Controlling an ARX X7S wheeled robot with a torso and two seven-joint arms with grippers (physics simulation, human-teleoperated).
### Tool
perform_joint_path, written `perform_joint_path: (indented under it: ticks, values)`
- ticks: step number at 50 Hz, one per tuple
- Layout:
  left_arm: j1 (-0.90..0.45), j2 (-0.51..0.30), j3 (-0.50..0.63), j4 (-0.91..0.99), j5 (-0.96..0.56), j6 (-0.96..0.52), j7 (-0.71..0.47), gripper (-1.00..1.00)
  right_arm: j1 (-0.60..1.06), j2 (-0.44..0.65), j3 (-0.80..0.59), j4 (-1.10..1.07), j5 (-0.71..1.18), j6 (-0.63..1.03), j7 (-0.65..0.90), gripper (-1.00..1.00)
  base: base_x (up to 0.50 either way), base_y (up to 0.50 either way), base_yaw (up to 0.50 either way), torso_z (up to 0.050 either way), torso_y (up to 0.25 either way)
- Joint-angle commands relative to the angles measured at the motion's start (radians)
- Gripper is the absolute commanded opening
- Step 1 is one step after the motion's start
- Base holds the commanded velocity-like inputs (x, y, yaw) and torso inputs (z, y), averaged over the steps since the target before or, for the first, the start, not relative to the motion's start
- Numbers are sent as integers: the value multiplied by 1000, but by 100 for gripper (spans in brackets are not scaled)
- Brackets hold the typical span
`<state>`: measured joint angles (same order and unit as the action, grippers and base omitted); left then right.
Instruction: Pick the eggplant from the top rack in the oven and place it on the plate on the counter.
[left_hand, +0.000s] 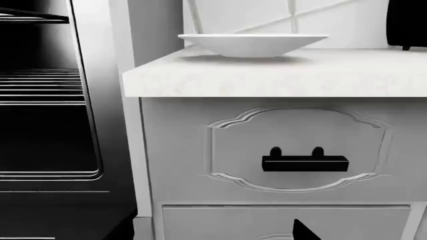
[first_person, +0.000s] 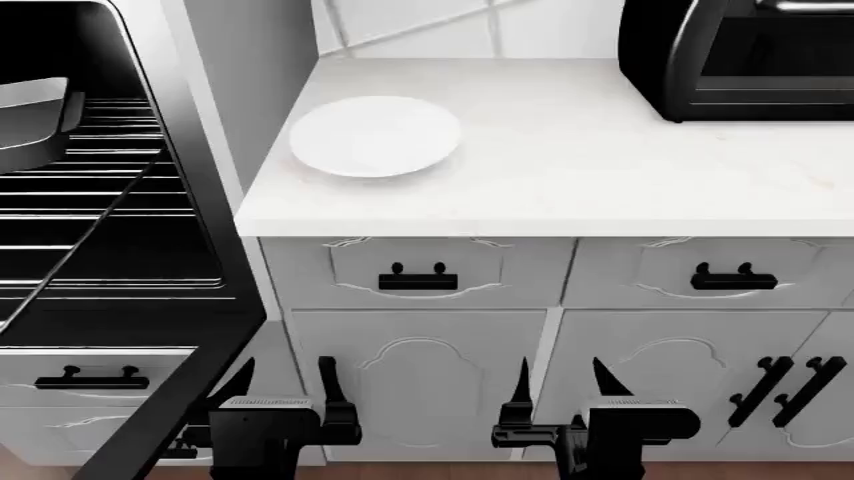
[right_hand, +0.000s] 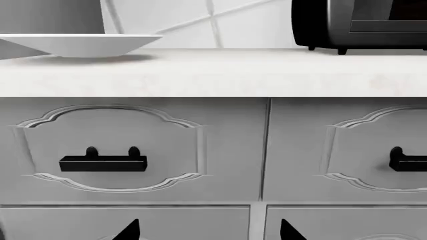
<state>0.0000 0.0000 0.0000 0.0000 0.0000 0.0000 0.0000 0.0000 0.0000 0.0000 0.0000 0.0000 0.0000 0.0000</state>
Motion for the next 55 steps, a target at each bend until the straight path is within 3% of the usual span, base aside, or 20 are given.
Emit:
perform_joint_path:
  ticks: [1,12,39,44,49,55]
  values:
    - [1,-15,16,2,-13,10,-26,100,9,14,-15,19,7,16,35,100,0,0,0,0,0]
    - [1,-51,64,-8,-26,38,-63,100,7,47,-54,14,34,19,77,100,0,0,0,0,0]
    - [0,-89,103,5,-62,19,-99,100,6,83,-90,-6,76,19,124,100,0,0,0,50,0]
    - [19,-104,97,130,-57,5,-124,100,-6,89,-80,-65,96,36,139,100,0,0,0,20,0]
    - [-10,-117,84,458,-140,-212,-141,100,-9,102,-62,-321,182,218,153,100,0,0,0,0,0]
    - [-264,-112,41,939,-328,-743,-243,100,147,153,-10,-828,315,703,265,100,0,0,0,0,0]
